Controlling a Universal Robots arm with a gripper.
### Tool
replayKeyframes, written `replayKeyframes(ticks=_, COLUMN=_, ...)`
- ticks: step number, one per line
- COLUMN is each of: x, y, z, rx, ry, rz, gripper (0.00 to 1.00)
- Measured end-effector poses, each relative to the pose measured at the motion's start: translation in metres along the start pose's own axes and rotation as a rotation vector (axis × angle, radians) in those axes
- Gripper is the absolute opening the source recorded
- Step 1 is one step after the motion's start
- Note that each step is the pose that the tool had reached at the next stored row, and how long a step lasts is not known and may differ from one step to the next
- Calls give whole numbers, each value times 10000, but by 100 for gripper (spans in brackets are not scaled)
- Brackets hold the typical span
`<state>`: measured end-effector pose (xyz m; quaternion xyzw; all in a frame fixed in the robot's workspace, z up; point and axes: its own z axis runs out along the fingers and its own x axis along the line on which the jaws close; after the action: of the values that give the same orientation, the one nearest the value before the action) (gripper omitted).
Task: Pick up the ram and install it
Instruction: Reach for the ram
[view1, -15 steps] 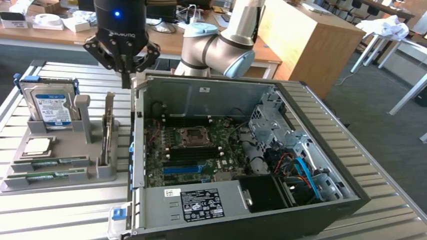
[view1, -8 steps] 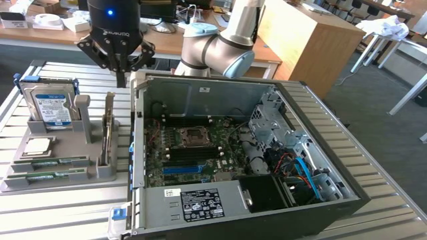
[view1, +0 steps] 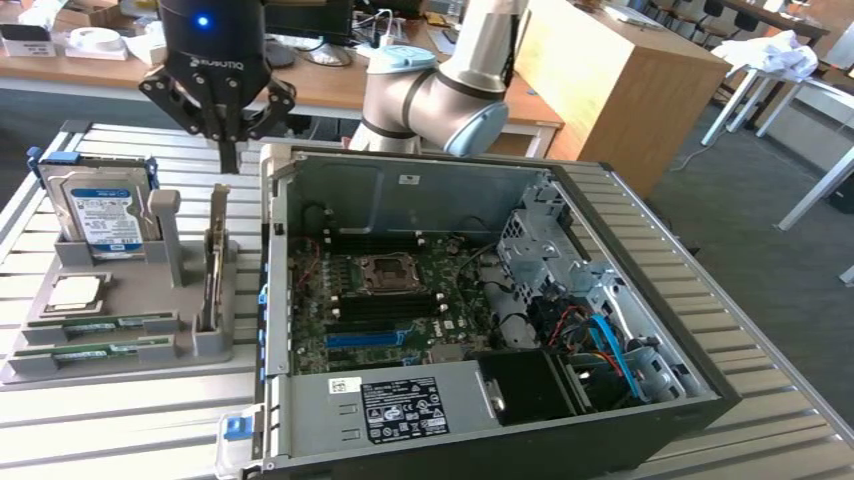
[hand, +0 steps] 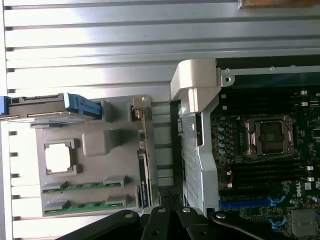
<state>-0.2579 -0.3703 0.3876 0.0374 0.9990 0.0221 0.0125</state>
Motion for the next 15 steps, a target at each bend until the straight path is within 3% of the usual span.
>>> replayKeyframes(ticks=15, x=264, y=55, z=10, rx=0, ry=1, rz=2, gripper=10)
